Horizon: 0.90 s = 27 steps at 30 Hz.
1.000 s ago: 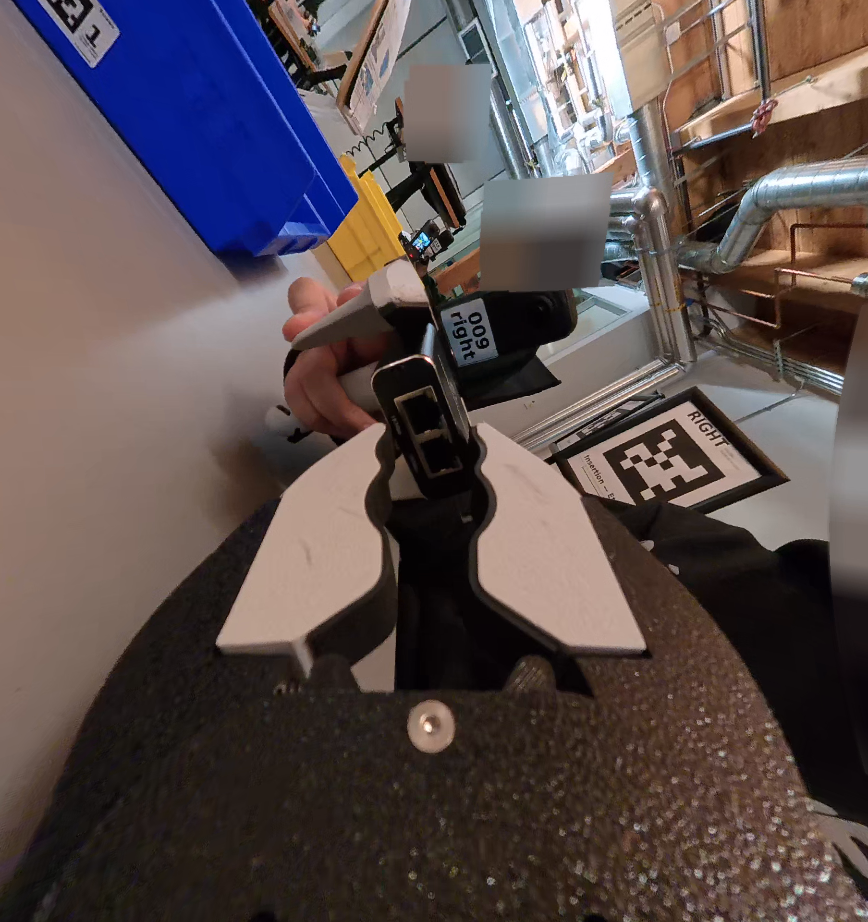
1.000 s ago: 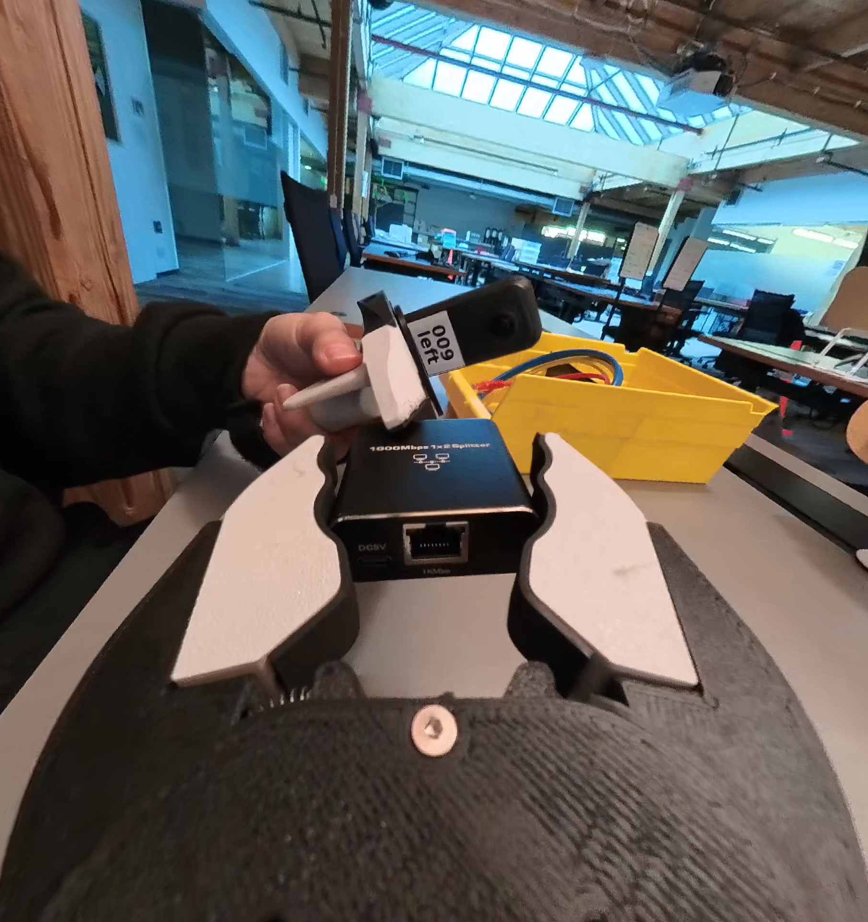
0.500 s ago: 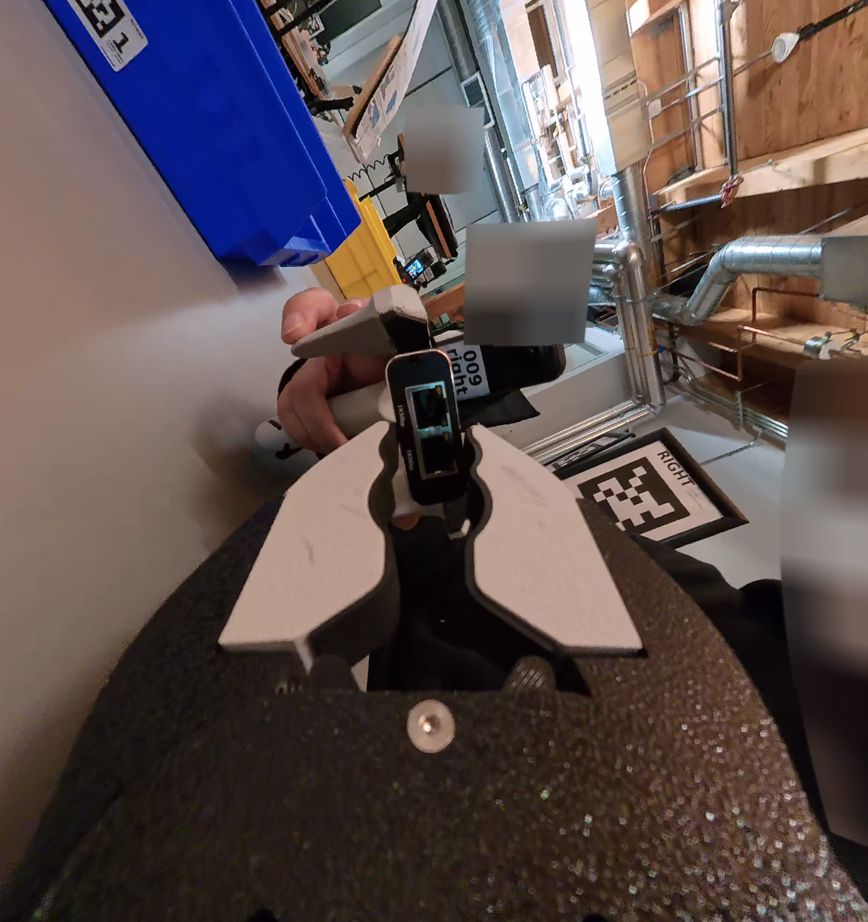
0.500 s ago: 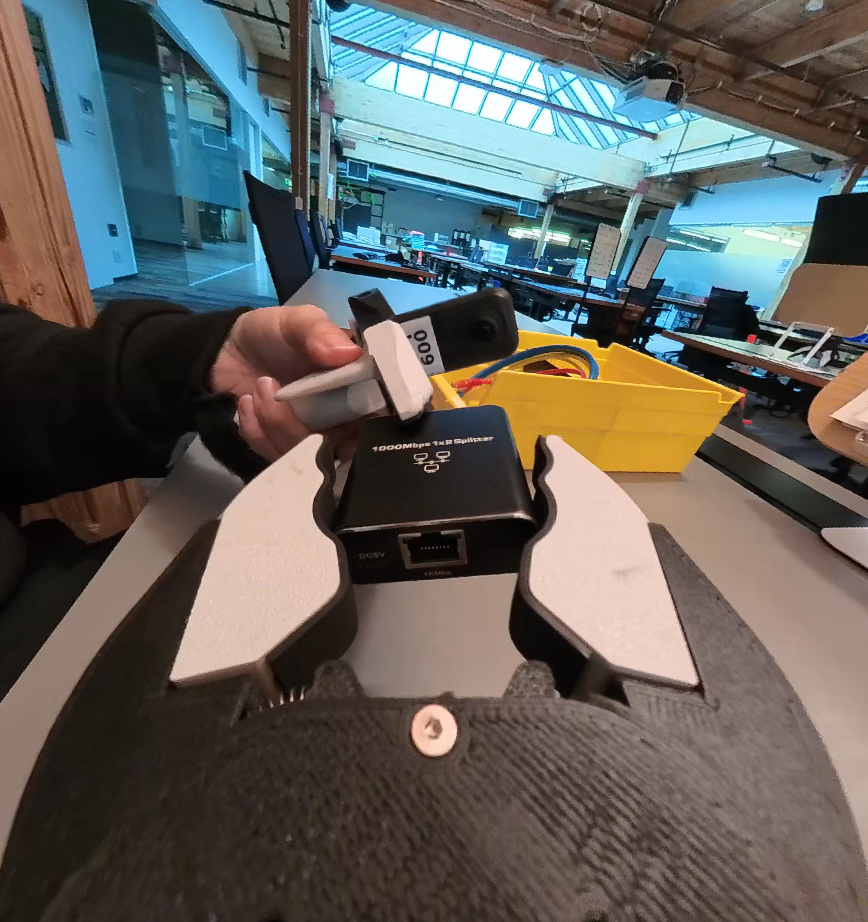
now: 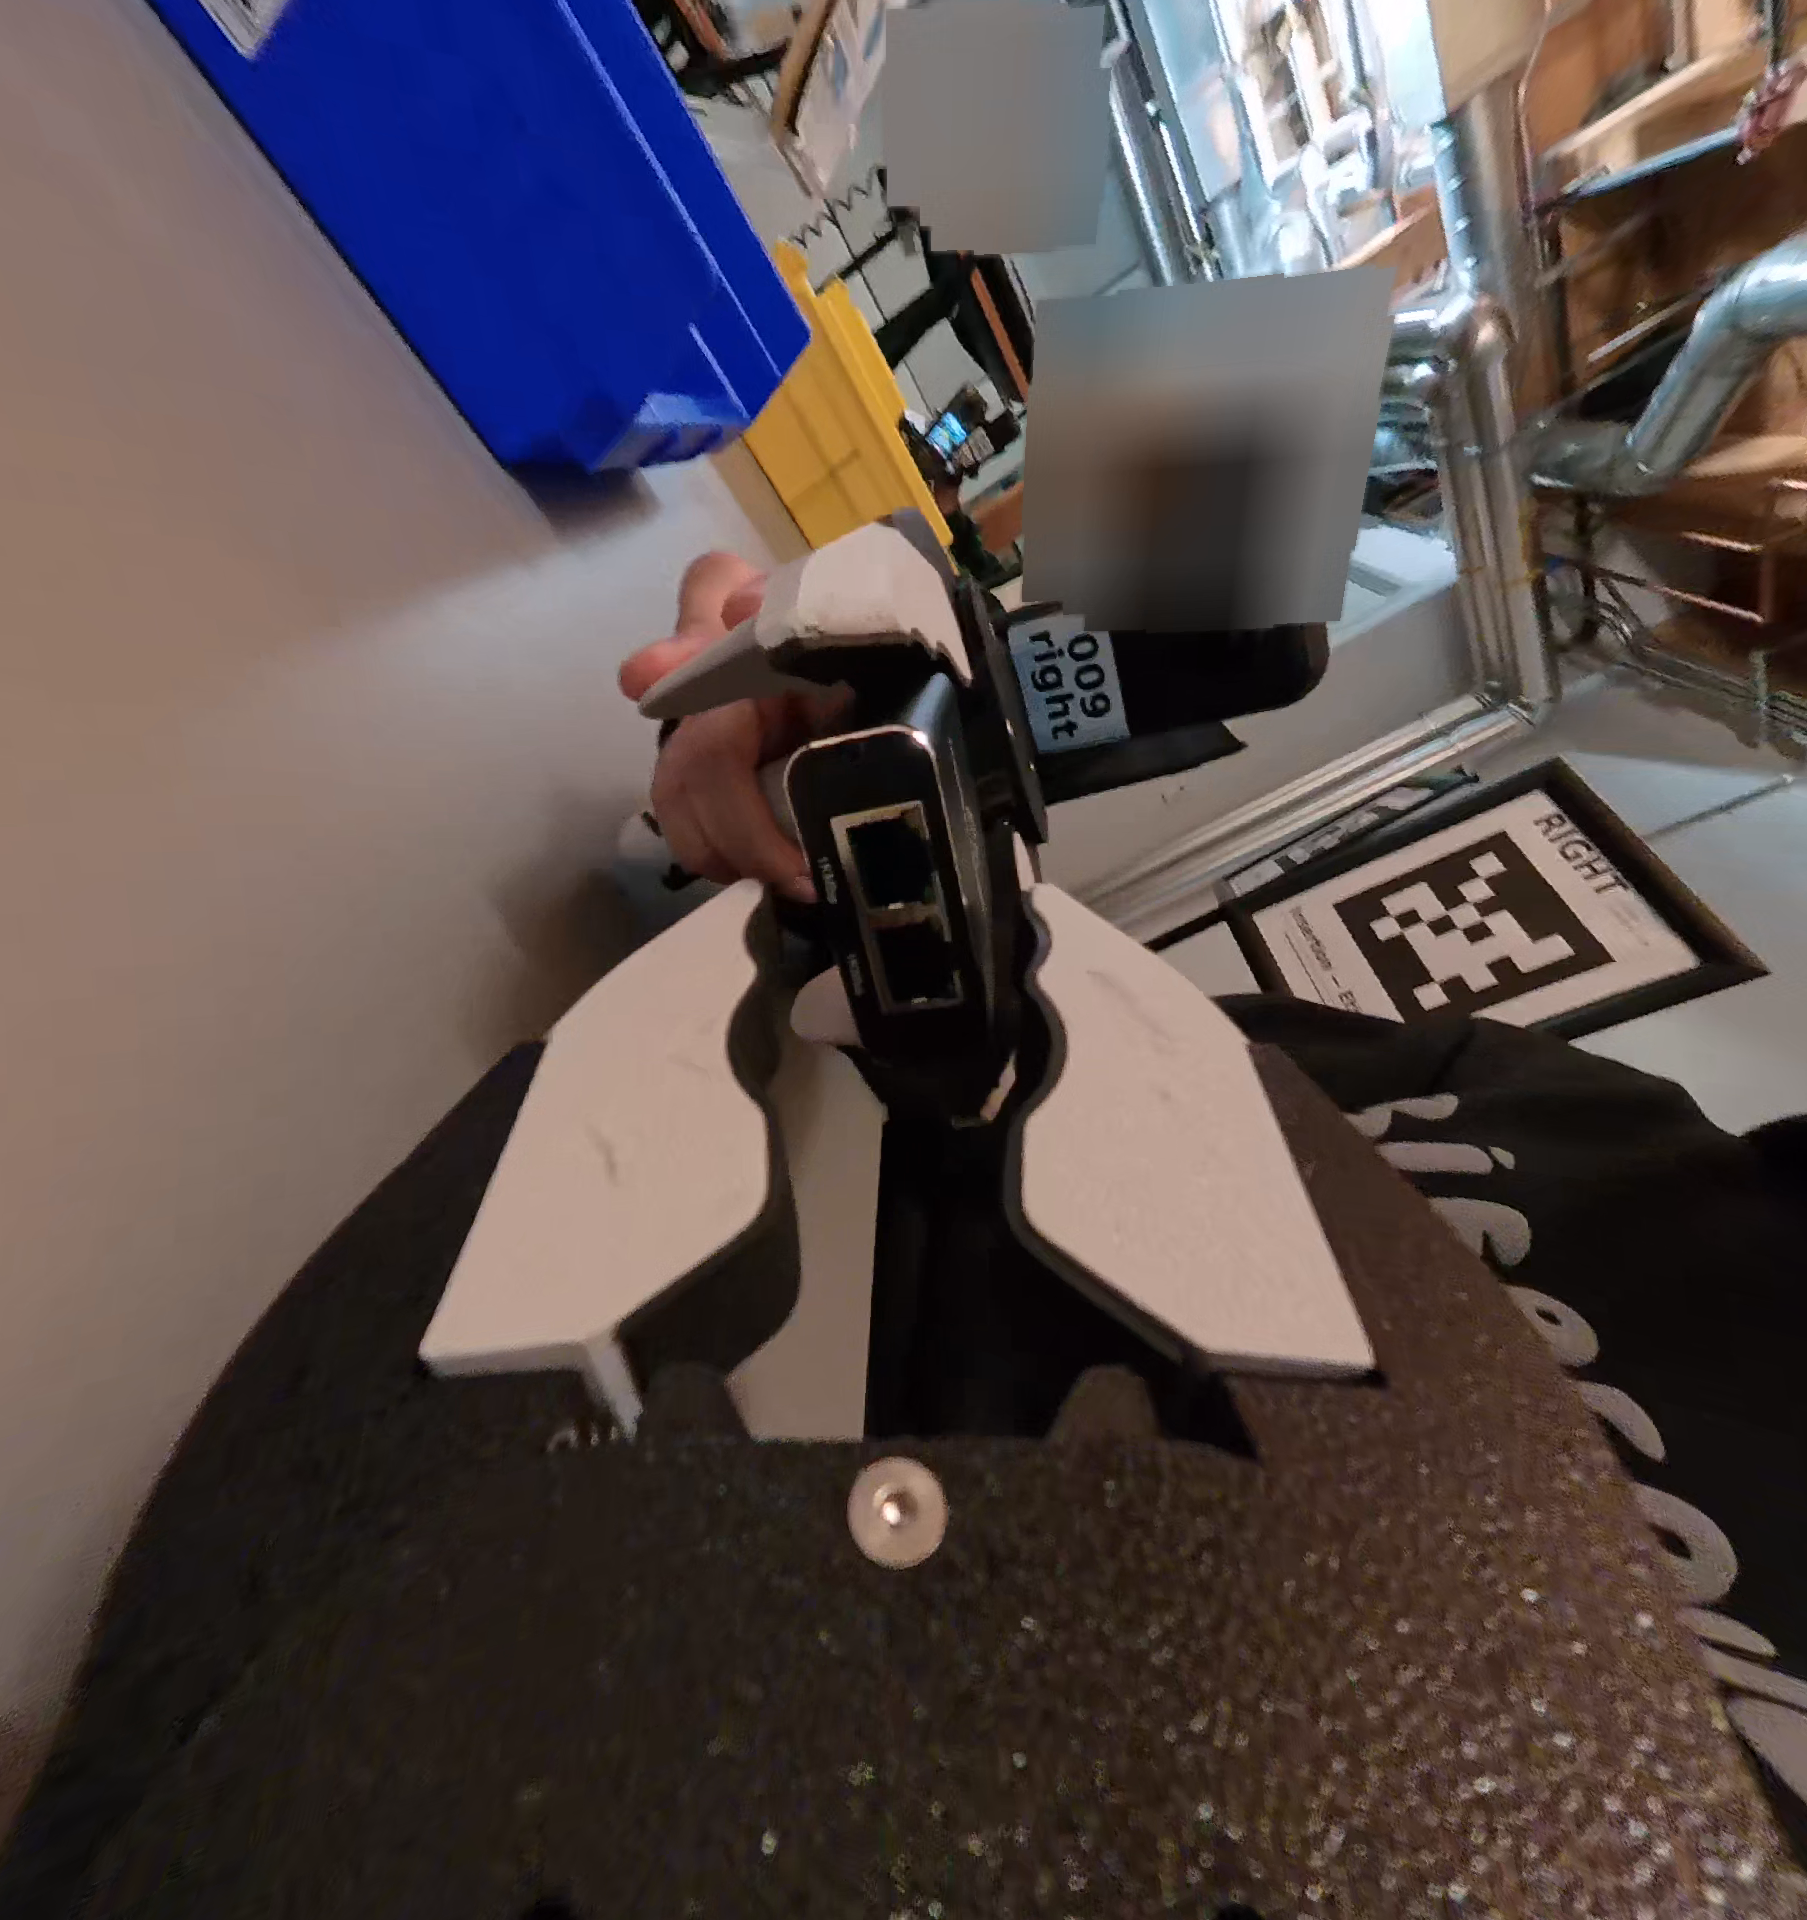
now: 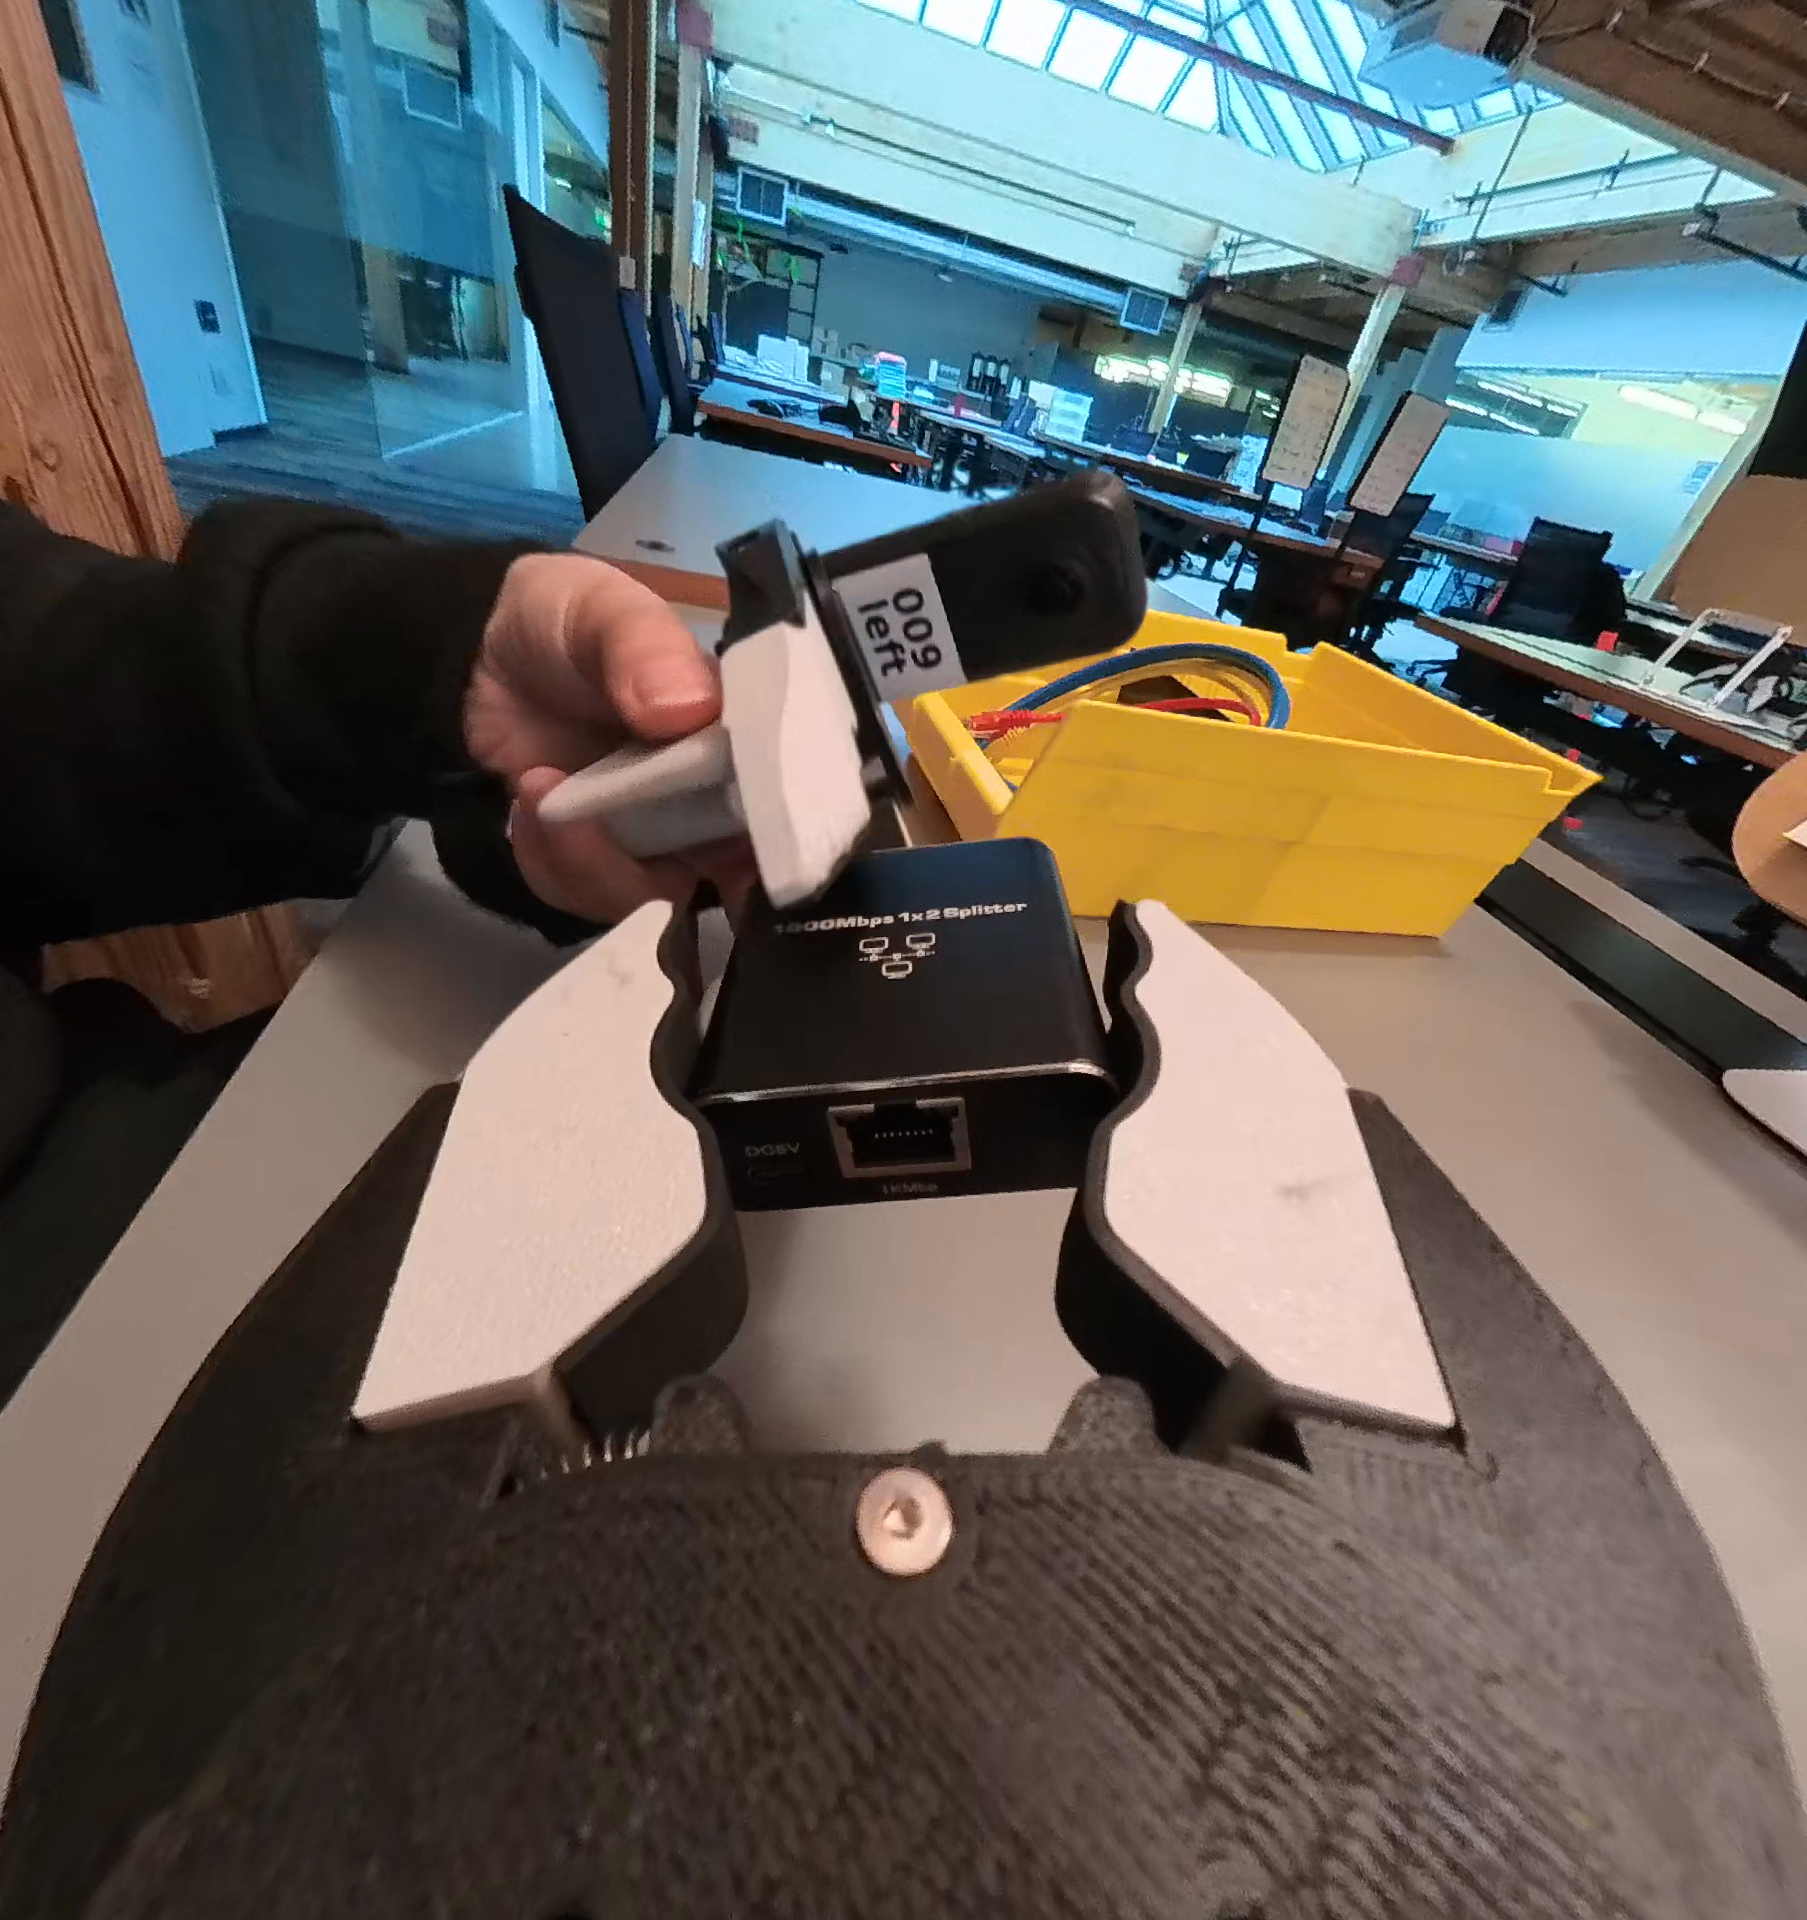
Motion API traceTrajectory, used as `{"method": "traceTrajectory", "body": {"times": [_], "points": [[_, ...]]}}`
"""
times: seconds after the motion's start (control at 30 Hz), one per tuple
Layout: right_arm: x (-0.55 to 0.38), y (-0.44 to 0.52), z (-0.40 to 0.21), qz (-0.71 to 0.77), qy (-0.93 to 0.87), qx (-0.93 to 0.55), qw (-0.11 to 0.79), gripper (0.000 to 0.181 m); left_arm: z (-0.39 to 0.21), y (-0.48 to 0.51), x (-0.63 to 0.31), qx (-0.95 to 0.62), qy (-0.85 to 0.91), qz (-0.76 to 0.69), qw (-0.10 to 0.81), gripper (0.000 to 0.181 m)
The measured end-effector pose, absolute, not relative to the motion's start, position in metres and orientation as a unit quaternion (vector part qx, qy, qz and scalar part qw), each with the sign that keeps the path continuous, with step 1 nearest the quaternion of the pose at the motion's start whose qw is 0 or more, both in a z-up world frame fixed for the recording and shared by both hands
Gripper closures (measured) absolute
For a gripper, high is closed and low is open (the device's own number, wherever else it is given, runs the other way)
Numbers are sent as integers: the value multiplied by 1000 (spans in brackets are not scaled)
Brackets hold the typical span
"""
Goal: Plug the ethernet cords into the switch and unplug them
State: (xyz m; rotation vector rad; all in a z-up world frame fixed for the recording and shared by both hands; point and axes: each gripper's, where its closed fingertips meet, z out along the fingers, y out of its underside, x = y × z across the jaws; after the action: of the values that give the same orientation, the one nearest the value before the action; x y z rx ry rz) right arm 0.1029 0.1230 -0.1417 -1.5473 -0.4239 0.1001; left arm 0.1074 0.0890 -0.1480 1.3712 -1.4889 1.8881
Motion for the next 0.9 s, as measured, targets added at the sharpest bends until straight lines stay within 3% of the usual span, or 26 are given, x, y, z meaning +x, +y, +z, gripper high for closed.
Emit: {"method": "traceTrajectory", "body": {"times": [0.03,0.2,0.63,0.73,0.9], "points": [[101,123,-142,50,-193,-692,693,105,-146,86,107,481,-524,675,197,153],[104,121,-139,37,-191,-677,710,106,-142,84,111,493,-470,690,245,157],[106,124,-139,31,-176,-677,714,95,-134,87,115,511,-453,697,220,157],[108,122,-134,23,-175,-666,724,106,-131,83,114,509,-453,697,221,157],[109,122,-135,19,-182,-677,713,106,-129,83,114,511,-465,694,204,156]]}}
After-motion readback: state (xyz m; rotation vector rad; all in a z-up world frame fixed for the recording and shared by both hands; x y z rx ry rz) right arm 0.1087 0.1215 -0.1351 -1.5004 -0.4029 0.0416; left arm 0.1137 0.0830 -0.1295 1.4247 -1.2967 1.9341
